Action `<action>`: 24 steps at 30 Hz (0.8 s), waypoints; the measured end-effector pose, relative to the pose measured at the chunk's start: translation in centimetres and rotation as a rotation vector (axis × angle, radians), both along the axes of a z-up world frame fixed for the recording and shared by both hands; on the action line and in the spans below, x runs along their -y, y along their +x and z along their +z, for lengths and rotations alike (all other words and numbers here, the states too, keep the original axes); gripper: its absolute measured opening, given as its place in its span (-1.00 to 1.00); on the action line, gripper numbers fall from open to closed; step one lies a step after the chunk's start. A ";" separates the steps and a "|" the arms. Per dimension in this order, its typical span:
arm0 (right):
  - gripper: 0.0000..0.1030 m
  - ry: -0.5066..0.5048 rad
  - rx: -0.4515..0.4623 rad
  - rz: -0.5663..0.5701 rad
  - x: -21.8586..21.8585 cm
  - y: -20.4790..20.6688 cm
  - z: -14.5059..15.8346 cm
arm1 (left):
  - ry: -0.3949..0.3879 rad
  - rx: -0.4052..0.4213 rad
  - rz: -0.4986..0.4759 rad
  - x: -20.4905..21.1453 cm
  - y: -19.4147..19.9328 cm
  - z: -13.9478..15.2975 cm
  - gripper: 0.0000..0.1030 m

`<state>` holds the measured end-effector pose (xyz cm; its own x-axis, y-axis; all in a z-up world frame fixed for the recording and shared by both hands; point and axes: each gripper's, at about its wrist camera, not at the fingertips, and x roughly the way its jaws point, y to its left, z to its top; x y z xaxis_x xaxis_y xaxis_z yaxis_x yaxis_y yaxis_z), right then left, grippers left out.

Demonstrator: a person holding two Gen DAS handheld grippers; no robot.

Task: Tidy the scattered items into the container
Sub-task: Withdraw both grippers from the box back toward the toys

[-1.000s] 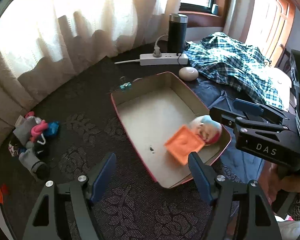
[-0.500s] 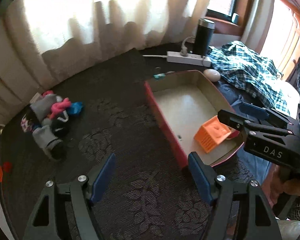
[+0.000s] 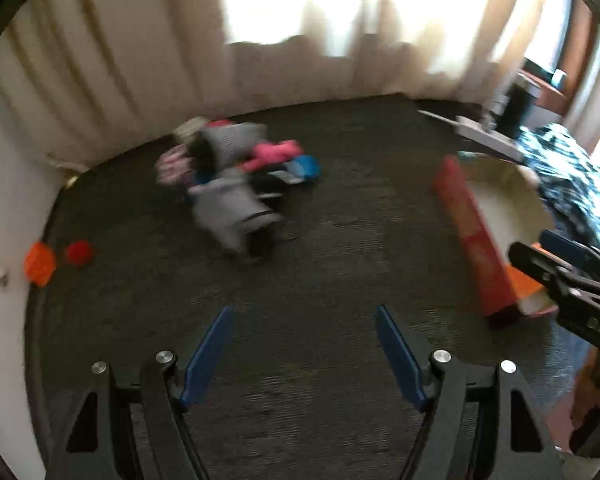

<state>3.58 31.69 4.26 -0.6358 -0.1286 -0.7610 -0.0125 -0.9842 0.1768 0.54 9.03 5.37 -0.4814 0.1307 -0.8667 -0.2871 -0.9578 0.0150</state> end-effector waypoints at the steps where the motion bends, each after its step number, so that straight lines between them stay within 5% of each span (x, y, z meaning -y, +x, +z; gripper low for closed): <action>1: 0.50 0.001 0.002 0.009 0.8 -0.2 0.0 | 0.000 0.001 0.017 1.1 -0.1 -0.1 0.48; 24: 0.54 0.051 0.072 0.089 15.4 -5.8 -1.5 | -0.017 0.025 0.388 25.2 -6.1 -3.5 0.48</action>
<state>-2.19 16.28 2.76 -0.5666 -0.1426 -0.8115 0.0647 -0.9896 0.1287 -5.56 -16.18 1.90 -0.4708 -0.0719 -0.8793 0.0962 -0.9949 0.0299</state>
